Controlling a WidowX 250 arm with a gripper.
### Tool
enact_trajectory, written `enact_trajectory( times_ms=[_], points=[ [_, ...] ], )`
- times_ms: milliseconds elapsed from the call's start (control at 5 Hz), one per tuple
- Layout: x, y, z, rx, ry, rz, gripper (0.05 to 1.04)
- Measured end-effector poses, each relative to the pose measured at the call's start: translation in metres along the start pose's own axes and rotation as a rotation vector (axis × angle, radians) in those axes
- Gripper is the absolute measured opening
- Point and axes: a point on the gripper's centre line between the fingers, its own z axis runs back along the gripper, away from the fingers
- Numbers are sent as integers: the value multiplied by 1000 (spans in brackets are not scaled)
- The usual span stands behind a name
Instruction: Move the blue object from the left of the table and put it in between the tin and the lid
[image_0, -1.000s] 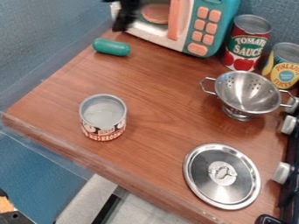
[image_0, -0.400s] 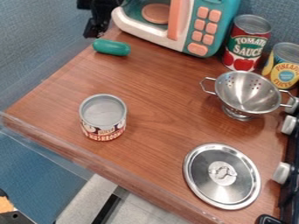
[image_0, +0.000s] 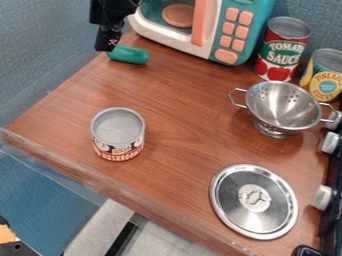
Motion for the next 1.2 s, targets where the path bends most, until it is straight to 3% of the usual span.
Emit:
enact_trajectory(
  times_ms=[400, 600, 800, 1200],
  points=[
    [23, -7, -22, -93, -75, -58, 1001],
    [34, -8, -28, -100, -125, -46, 1001],
    [40, -2, -29, -88, -144, -31, 950],
    [41, -7, -32, -66, -116, -32, 436]
  ],
)
